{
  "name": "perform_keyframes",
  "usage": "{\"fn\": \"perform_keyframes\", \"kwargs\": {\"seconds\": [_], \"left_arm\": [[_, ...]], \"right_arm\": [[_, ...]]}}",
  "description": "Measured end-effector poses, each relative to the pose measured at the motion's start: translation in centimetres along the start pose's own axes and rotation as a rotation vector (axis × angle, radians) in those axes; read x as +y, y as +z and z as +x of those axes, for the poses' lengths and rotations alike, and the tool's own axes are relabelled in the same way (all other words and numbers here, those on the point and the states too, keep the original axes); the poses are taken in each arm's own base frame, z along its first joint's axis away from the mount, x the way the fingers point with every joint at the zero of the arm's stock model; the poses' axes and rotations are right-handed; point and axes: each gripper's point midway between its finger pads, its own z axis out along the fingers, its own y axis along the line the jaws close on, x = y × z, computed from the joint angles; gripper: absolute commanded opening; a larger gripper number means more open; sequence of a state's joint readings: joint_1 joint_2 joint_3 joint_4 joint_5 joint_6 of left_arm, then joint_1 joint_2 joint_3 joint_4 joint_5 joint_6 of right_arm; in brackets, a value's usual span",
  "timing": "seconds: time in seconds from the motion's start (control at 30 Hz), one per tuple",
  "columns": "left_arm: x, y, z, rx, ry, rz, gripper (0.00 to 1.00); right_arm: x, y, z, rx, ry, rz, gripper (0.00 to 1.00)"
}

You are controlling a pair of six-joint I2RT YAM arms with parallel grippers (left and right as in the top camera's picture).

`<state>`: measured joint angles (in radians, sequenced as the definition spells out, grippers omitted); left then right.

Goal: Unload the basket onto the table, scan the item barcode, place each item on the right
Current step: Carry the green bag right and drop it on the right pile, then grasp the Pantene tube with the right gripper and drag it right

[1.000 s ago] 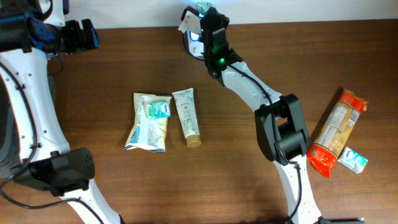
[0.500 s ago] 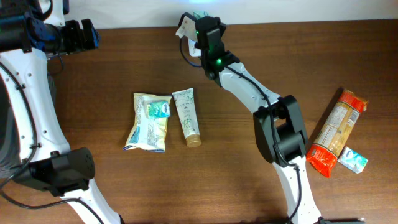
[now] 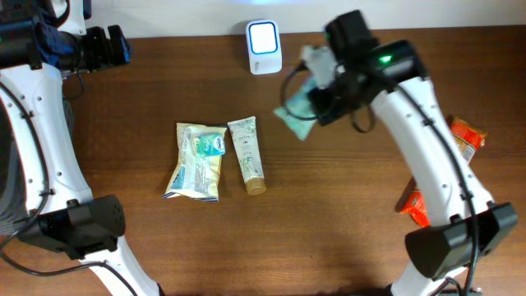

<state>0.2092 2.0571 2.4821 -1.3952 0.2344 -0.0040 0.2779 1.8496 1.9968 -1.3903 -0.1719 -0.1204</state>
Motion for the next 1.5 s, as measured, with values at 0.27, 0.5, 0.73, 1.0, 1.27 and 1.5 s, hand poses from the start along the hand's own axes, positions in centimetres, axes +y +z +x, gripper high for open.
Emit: {"fn": "perform_keyframes", "kwargs": {"seconds": [0.27, 0.5, 0.73, 1.0, 1.27, 1.5], "left_arm": [[0.0, 0.0, 0.0, -0.001, 0.000, 0.000, 0.99], [0.0, 0.0, 0.0, 0.000, 0.000, 0.000, 0.99], [0.0, 0.0, 0.0, 0.000, 0.000, 0.000, 0.99], [0.0, 0.0, 0.0, 0.000, 0.000, 0.000, 0.99], [0.0, 0.0, 0.0, 0.000, 0.000, 0.000, 0.99], [0.0, 0.0, 0.0, 0.000, 0.000, 0.000, 0.99]], "right_arm": [[-20.0, 2.3, 12.4, 0.194, 0.832, 0.251, 0.22], [-21.7, 4.1, 17.8, 0.297, 1.004, 0.235, 0.66], [-12.4, 6.9, 9.7, 0.227, 0.670, -0.013, 0.83], [6.3, 11.4, -1.0, -0.011, 0.161, -0.155, 0.96], [9.7, 20.1, 2.3, 0.208, 0.230, -0.230, 0.88], [10.3, 21.6, 1.9, 0.223, 0.276, -0.396, 0.72]]}}
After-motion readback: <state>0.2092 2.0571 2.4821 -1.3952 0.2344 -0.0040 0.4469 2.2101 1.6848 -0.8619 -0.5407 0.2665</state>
